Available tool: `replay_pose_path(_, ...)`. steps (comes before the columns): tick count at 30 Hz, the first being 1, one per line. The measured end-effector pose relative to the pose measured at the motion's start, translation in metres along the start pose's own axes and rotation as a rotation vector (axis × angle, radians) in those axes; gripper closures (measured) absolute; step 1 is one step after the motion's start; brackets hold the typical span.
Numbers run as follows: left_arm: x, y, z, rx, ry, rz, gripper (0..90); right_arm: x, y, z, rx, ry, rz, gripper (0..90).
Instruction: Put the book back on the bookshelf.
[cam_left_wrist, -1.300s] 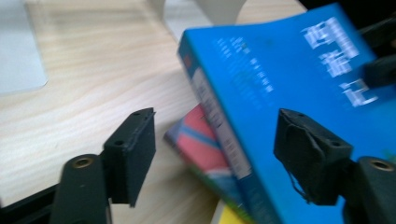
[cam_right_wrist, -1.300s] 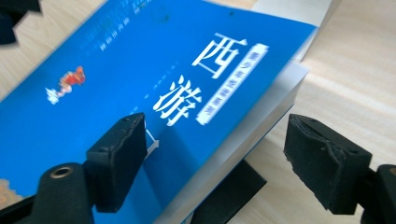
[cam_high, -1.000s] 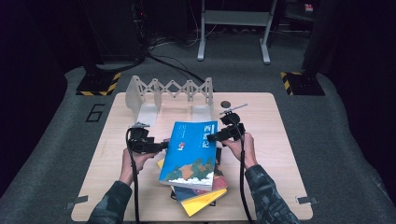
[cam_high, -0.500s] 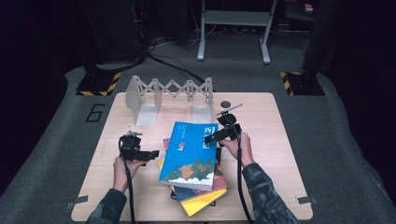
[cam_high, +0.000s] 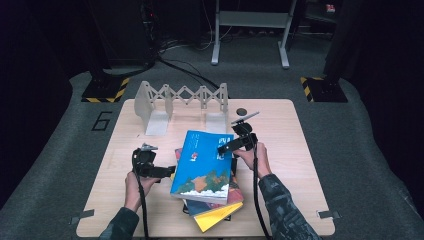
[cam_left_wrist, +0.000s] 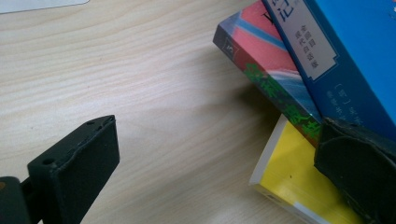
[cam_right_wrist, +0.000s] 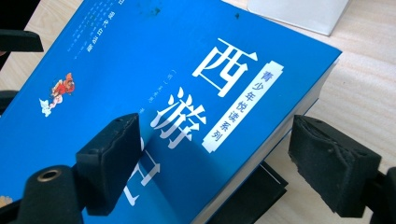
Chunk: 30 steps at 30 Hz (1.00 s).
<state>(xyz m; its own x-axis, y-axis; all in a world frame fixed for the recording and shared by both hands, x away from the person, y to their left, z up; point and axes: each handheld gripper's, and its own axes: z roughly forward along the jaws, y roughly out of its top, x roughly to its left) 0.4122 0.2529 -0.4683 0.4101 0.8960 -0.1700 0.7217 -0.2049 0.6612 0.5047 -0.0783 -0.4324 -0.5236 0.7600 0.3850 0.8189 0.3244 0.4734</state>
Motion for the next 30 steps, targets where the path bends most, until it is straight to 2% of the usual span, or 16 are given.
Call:
replay_pose_path(1, 0.000, 0.000, 0.000, 0.013, -0.013, 0.011, 0.0, 0.000, 0.000, 0.000, 0.000, -0.002, 0.003, 16.3)
replay_pose_path(3, 0.000, -0.001, 0.001, 0.004, -0.016, -0.014, 0.0, -0.002, -0.002, 0.001, 0.006, 0.021, 0.019, 15.4)
replay_pose_path(5, 0.000, -0.001, 0.001, 0.003, -0.018, -0.017, 0.0, -0.003, -0.002, 0.002, 0.012, 0.033, 0.034, 14.4)
replay_pose_path(7, 0.000, -0.001, 0.001, 0.003, -0.018, -0.019, 0.1, -0.001, -0.003, 0.001, -0.007, 0.020, 0.003, 16.6)
replay_pose_path(10, 0.001, -0.002, 0.001, 0.010, -0.023, -0.014, 0.2, 0.001, -0.002, 0.000, -0.011, 0.010, 0.001, 17.4)
replay_pose_path(13, 0.001, -0.002, 0.002, 0.006, -0.028, -0.024, 0.2, -0.002, -0.002, 0.001, -0.009, 0.030, 0.001, 17.5)
replay_pose_path(16, 0.001, -0.001, 0.002, 0.008, -0.033, -0.028, 0.2, -0.009, -0.004, 0.005, -0.014, 0.081, 0.045, 16.7)
replay_pose_path(17, 0.001, -0.001, 0.002, 0.010, -0.033, -0.028, 0.2, -0.010, -0.005, 0.005, -0.014, 0.086, 0.043, 17.0)
replay_pose_path(21, 0.002, -0.001, 0.002, 0.016, -0.035, -0.024, 0.4, -0.008, -0.004, 0.001, -0.027, 0.069, 0.027, 21.2)
replay_pose_path(22, 0.002, -0.001, 0.002, 0.013, -0.035, -0.028, 0.4, -0.007, -0.004, -0.002, -0.040, 0.073, 0.033, 24.9)
replay_pose_path(23, 0.002, -0.001, 0.002, 0.013, -0.036, -0.027, 0.5, -0.008, -0.004, -0.007, -0.067, 0.095, 0.030, 27.6)
replay_pose_path(27, 0.003, -0.001, 0.001, 0.024, -0.042, -0.022, 0.5, -0.005, -0.003, -0.012, -0.066, 0.125, 0.029, 28.6)
replay_pose_path(28, 0.003, -0.001, 0.001, 0.024, -0.042, -0.022, 0.5, -0.005, -0.002, -0.011, -0.067, 0.120, 0.015, 29.3)
replay_pose_path(30, 0.003, -0.001, 0.001, 0.024, -0.044, -0.022, 0.5, -0.004, -0.002, -0.012, -0.075, 0.124, 0.015, 30.3)
